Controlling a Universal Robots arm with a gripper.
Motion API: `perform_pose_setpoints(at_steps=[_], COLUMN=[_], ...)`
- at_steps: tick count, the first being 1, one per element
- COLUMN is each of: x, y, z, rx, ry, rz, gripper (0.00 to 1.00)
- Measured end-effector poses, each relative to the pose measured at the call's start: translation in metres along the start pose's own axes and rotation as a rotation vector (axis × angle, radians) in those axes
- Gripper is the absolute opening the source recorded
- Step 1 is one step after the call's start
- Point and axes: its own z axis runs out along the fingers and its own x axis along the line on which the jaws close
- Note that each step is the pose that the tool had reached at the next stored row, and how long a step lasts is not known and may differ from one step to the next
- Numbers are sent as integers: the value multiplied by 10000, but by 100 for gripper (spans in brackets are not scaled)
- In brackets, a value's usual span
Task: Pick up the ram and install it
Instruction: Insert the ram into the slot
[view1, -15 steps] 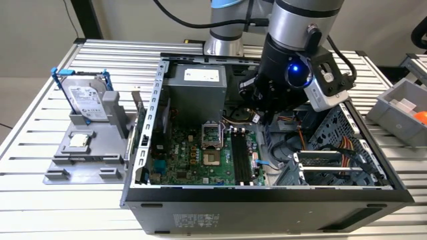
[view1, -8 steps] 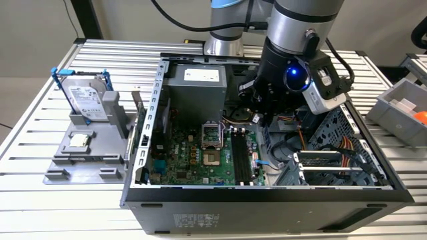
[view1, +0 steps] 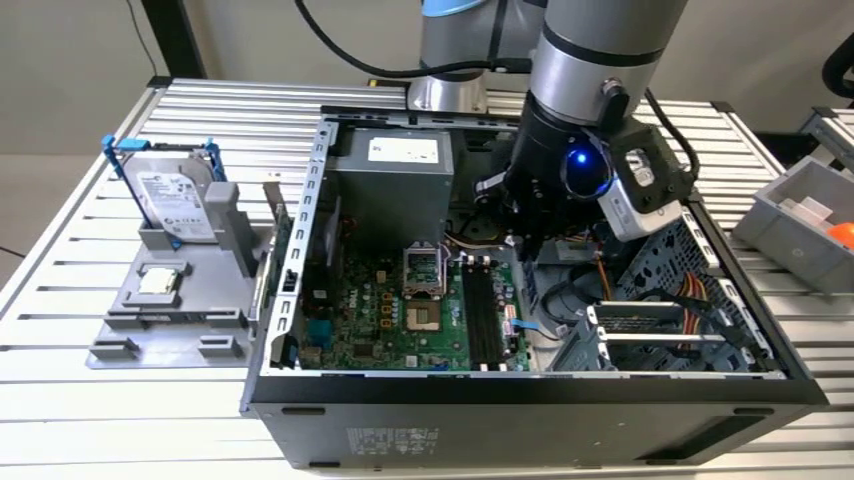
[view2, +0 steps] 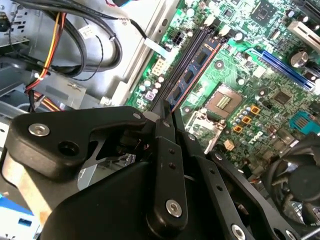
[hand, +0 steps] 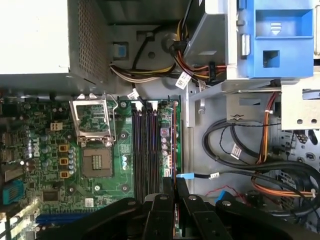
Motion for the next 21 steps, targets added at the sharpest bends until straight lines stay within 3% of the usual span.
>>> perform_pose_setpoints(at_steps=[21], x=[42], y=[20], z=[382], rx=[3], ry=[-1], rz=[49], gripper=[0])
